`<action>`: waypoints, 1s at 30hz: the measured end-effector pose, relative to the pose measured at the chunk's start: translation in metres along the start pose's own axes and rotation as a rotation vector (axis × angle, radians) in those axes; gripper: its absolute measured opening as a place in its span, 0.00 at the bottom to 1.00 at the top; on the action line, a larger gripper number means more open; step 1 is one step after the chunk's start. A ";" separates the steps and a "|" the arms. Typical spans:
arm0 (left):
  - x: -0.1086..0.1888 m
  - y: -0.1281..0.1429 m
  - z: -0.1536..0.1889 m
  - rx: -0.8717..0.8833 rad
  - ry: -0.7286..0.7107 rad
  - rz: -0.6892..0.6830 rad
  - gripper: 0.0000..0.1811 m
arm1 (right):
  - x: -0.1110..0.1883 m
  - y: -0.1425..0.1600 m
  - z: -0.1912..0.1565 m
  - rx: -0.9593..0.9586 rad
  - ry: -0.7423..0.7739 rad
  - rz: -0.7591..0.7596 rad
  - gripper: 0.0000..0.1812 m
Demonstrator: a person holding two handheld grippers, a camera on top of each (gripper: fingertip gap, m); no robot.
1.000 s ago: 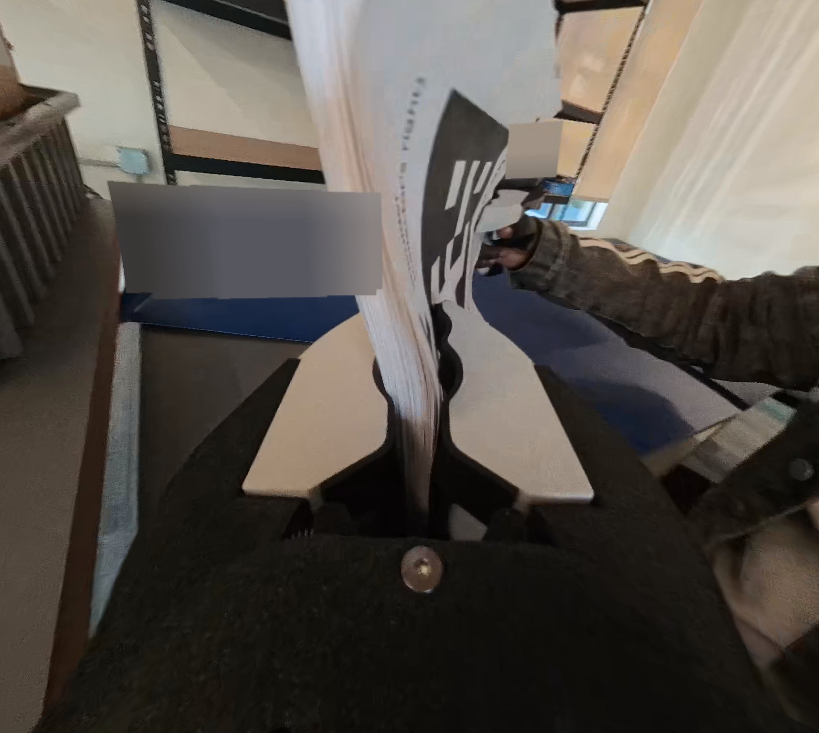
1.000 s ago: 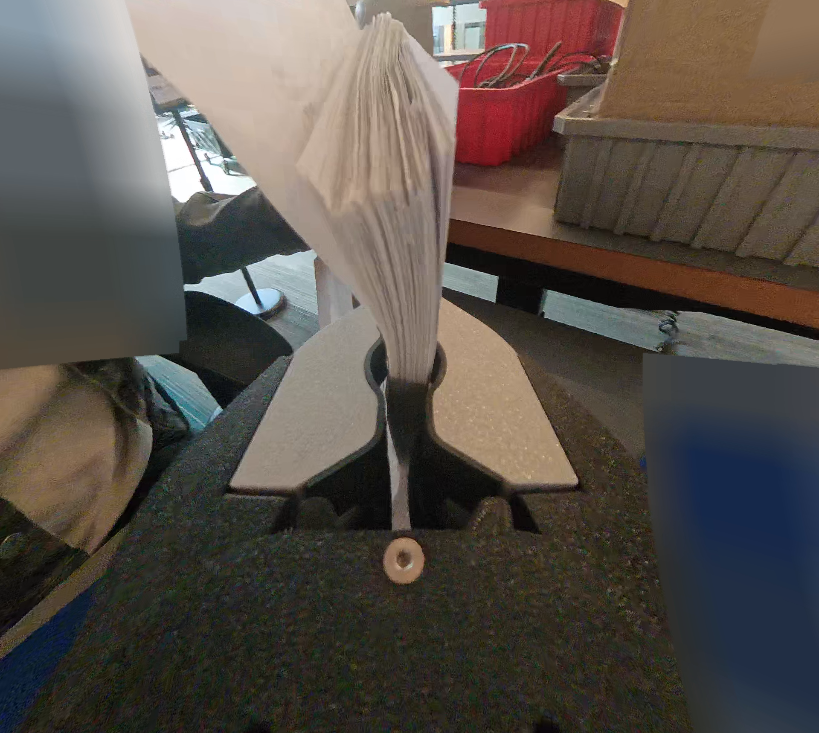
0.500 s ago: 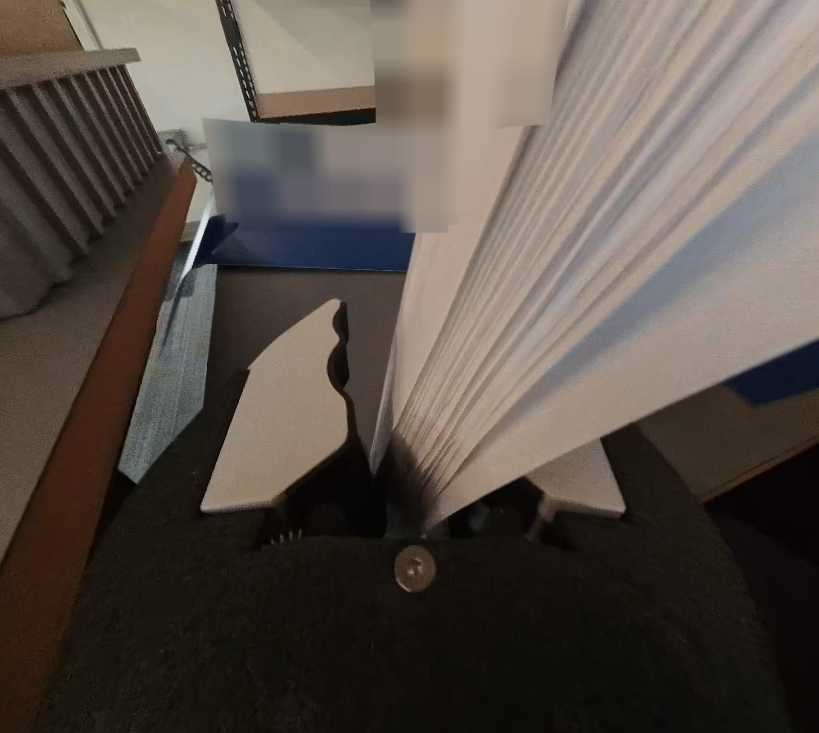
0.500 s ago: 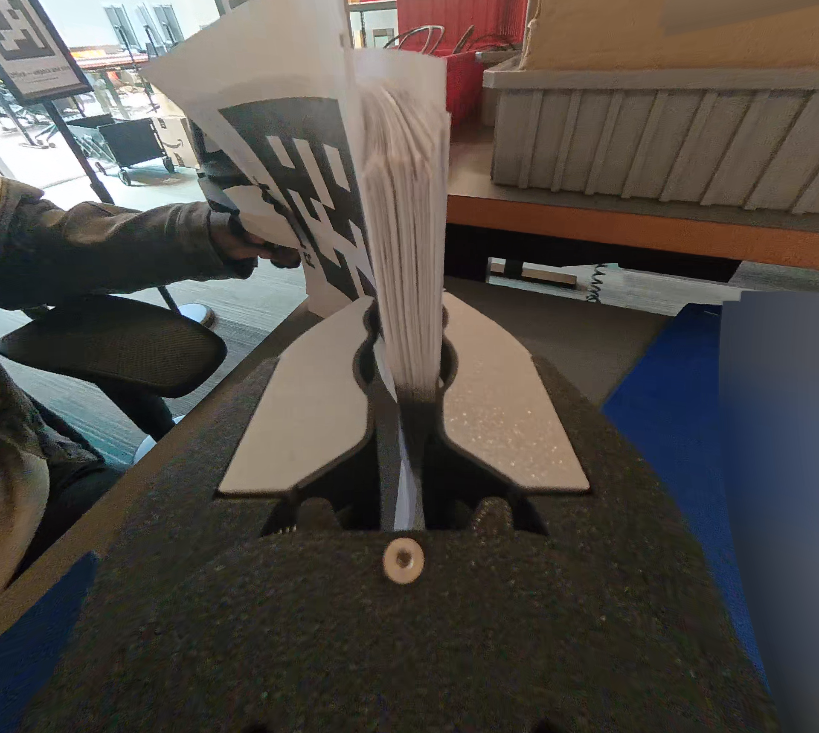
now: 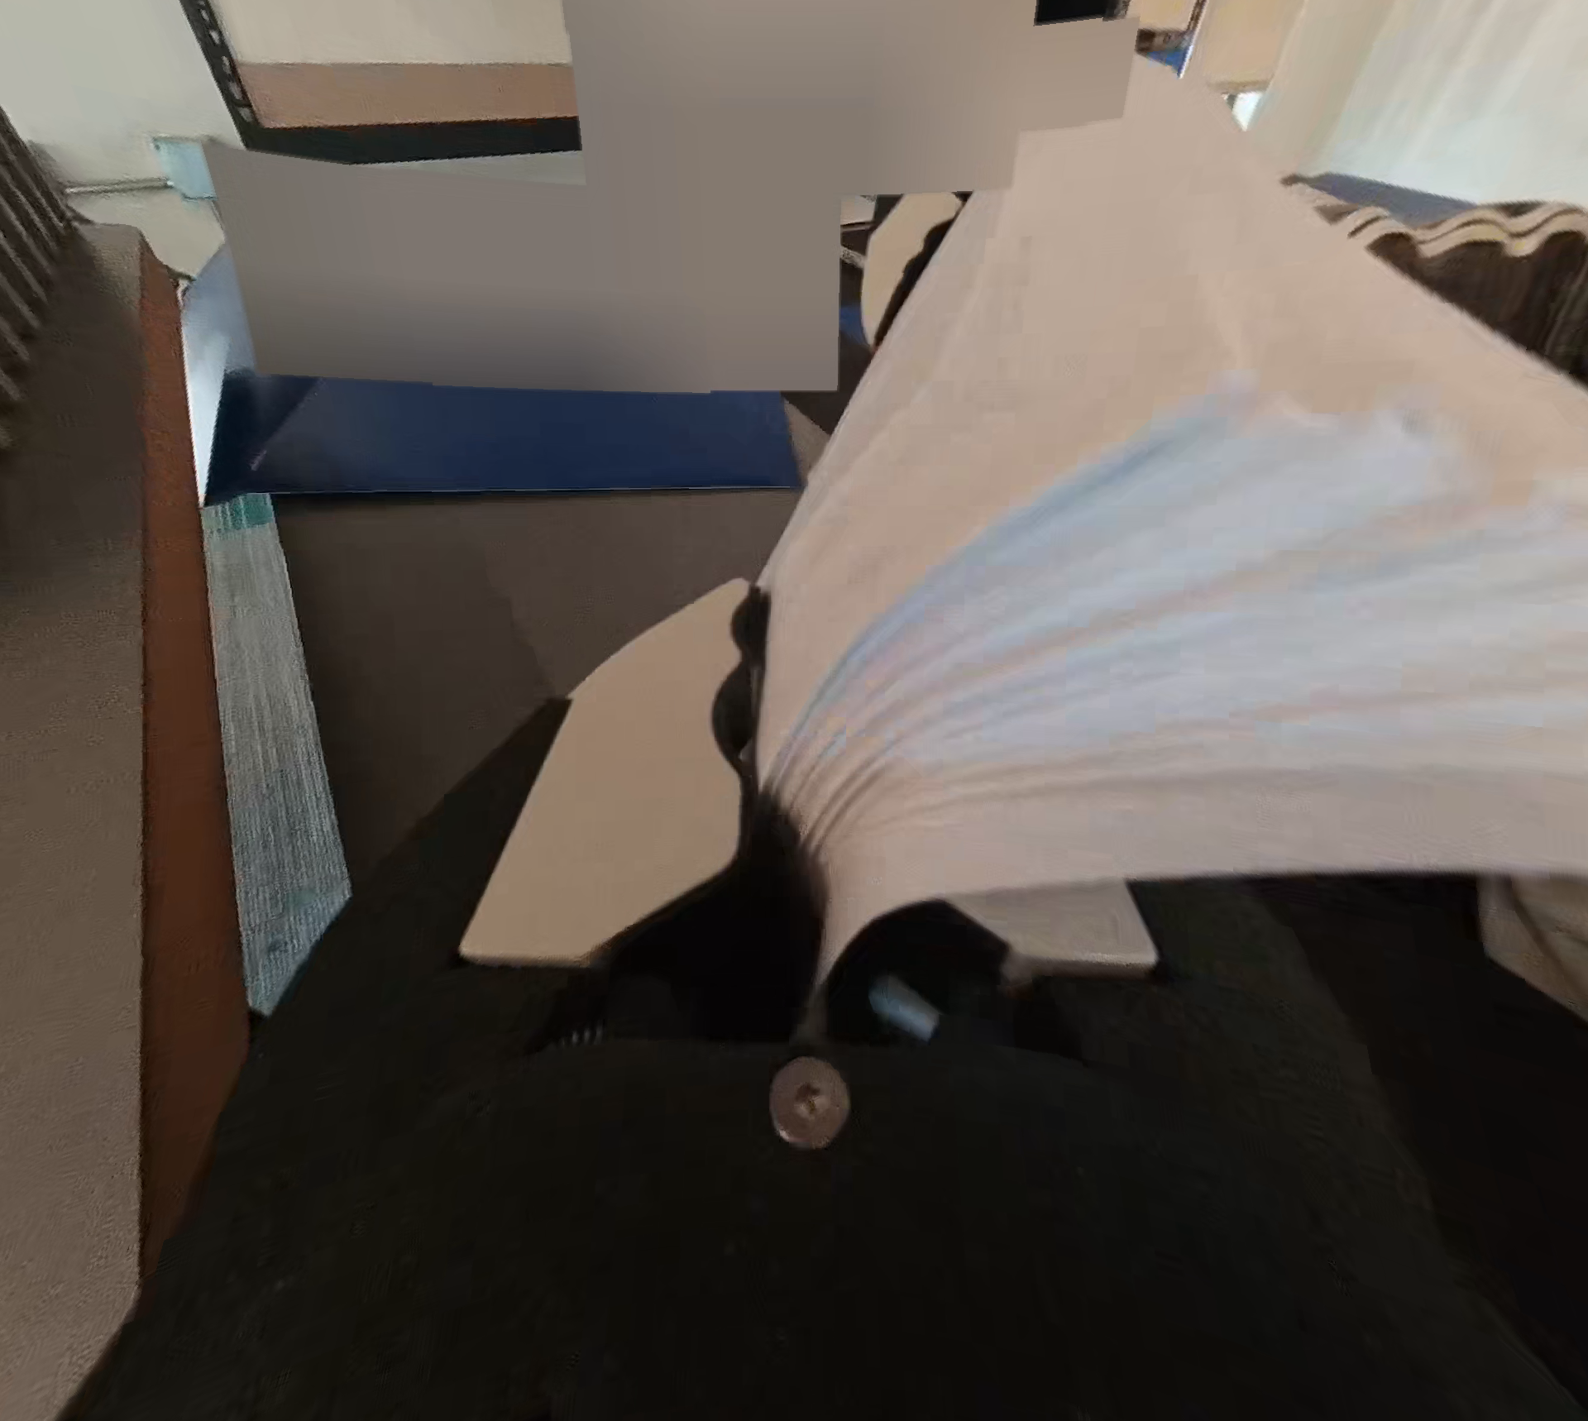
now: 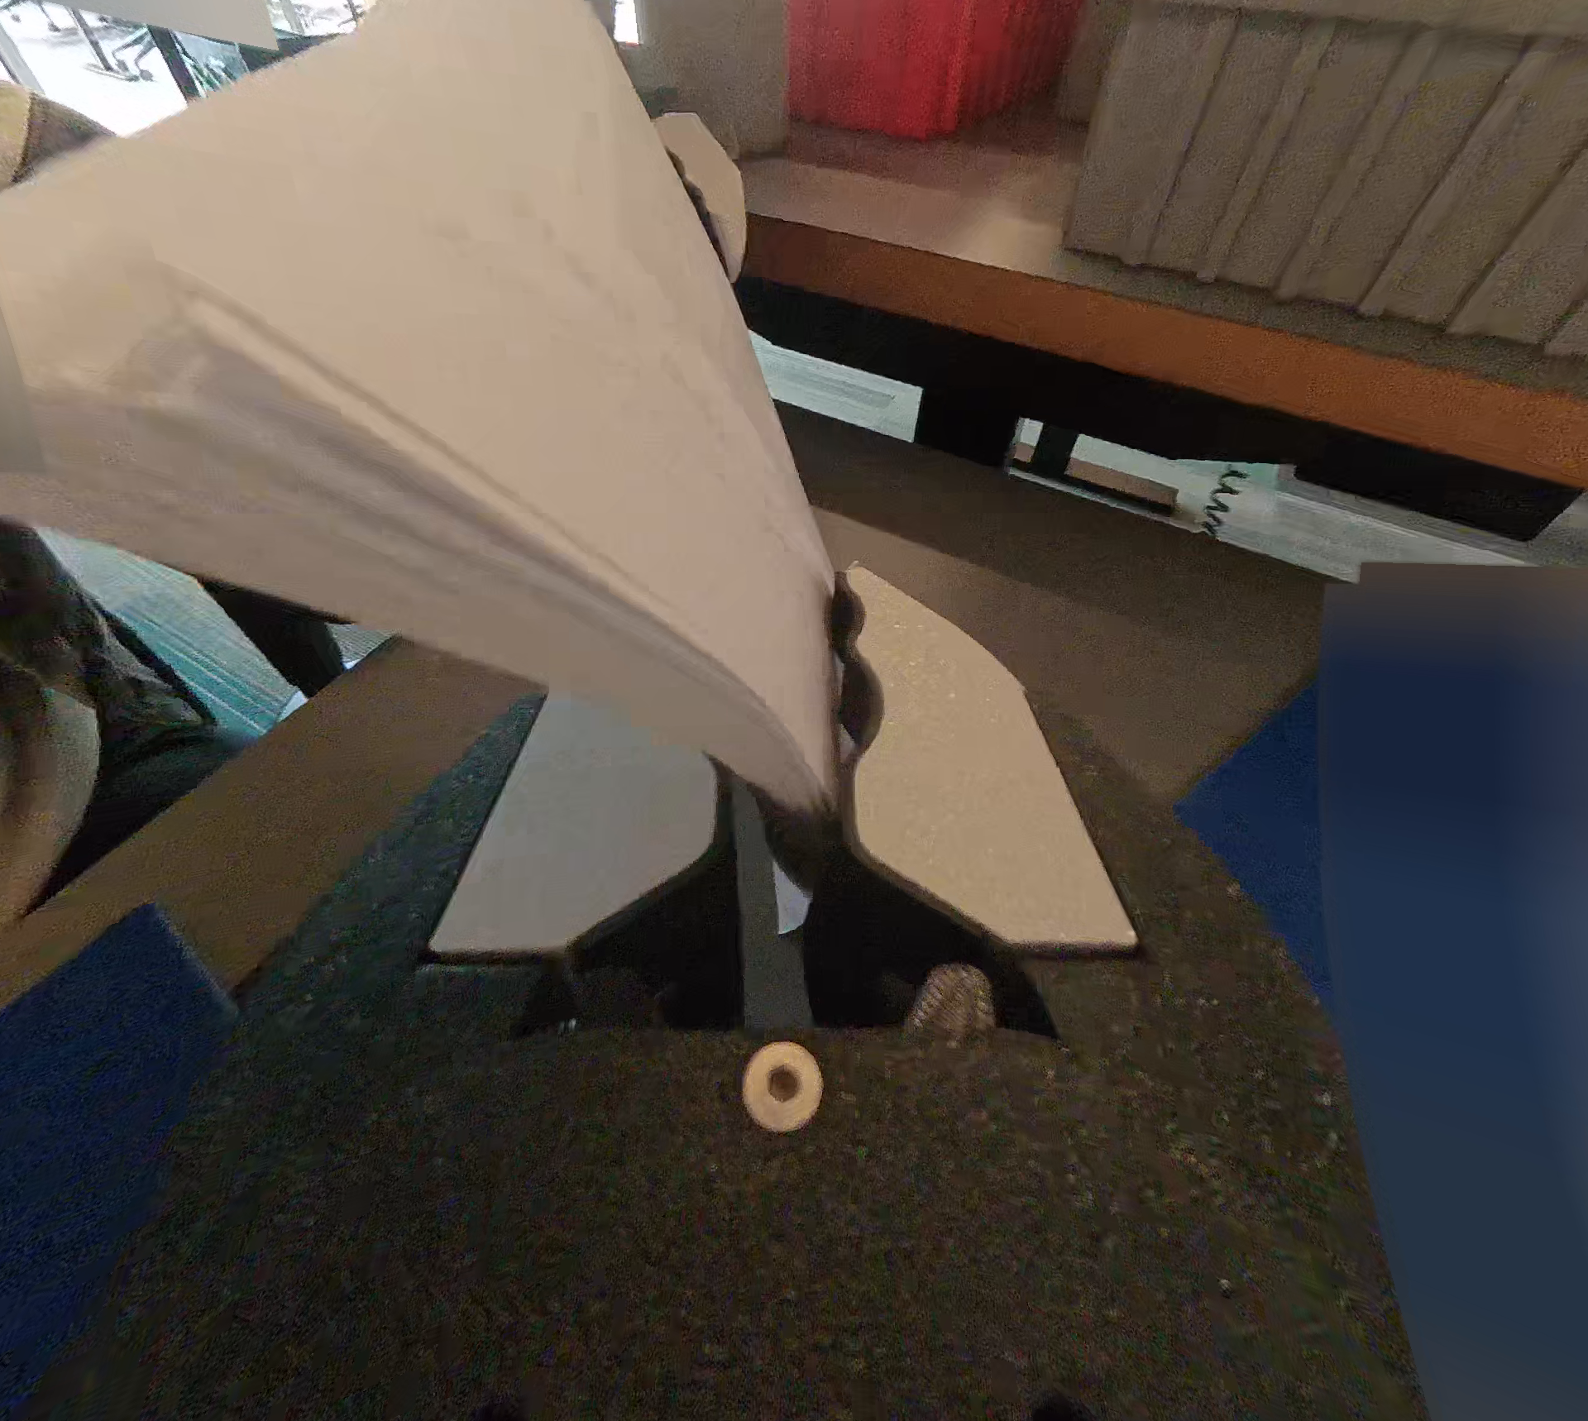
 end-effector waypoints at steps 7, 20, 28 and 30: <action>-0.014 -0.015 0.018 0.013 -0.132 -0.068 0.18 | -0.002 -0.015 0.003 -0.230 0.002 -0.061 0.10; 0.001 -0.019 0.014 -0.103 -0.111 -0.027 0.55 | 0.003 -0.021 -0.007 -0.064 -0.110 0.147 0.09; 0.038 -0.007 0.009 -0.109 -0.223 0.060 0.42 | 0.003 -0.020 -0.009 -0.023 -0.154 0.147 0.08; 0.027 0.005 0.007 -0.069 -0.267 0.004 0.50 | 0.002 -0.021 -0.009 -0.025 -0.149 0.148 0.08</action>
Point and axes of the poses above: each gripper's, where its closed fingertips meet, x back along the fingers, y out of its underside, z = x × y across the jaws, the point moved 6 cm from there along x, back along the fingers, and after that the axes turned 6 degrees about -x, right-handed, at the moved point
